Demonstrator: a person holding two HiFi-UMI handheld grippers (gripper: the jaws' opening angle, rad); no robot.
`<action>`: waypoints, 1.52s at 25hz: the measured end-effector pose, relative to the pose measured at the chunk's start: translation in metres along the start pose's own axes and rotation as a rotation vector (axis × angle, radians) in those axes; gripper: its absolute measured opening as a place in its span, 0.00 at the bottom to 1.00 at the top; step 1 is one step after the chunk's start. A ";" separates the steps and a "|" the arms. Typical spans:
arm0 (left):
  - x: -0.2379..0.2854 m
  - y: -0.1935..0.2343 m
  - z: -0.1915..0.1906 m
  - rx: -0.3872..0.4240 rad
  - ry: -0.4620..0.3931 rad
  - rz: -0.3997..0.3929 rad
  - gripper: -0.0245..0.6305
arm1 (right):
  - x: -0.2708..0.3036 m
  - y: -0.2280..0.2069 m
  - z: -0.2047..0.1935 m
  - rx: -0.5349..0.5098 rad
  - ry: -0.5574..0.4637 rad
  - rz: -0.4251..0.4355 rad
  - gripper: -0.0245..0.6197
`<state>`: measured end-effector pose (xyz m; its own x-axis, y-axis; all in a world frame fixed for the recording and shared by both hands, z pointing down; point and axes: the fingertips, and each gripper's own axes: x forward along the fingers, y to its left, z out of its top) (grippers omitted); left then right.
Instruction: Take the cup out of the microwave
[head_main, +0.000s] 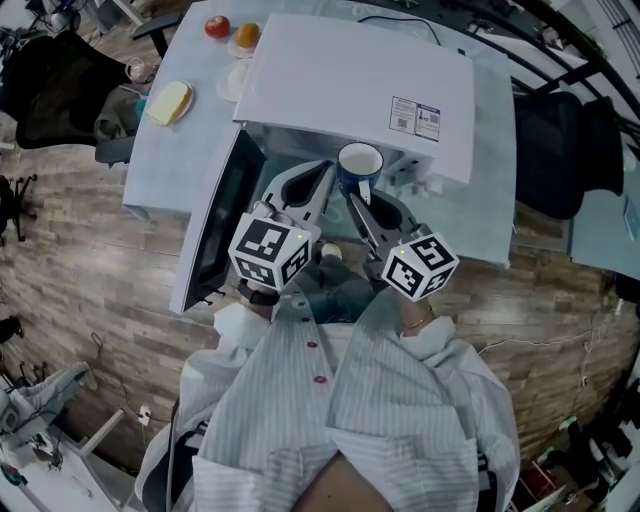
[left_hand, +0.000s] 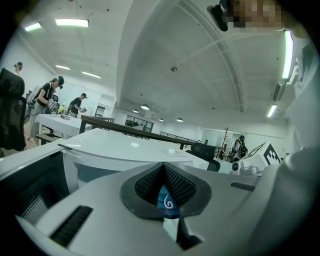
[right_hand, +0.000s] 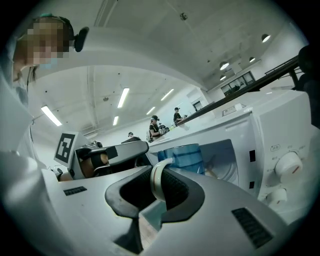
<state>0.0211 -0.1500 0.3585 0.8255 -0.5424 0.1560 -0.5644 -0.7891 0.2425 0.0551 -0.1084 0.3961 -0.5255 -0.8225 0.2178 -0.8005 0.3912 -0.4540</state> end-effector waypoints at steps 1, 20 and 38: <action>-0.001 -0.002 0.001 0.002 0.000 -0.003 0.05 | -0.003 0.003 0.003 -0.004 -0.004 0.006 0.15; -0.011 -0.015 0.012 0.032 -0.034 -0.036 0.05 | -0.027 0.032 0.050 -0.038 -0.109 0.055 0.16; -0.019 -0.008 0.014 0.040 -0.025 -0.042 0.05 | -0.016 0.045 0.053 -0.041 -0.109 0.081 0.16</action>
<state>0.0099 -0.1375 0.3399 0.8484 -0.5151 0.1222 -0.5294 -0.8220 0.2099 0.0425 -0.0996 0.3265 -0.5564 -0.8265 0.0852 -0.7688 0.4733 -0.4300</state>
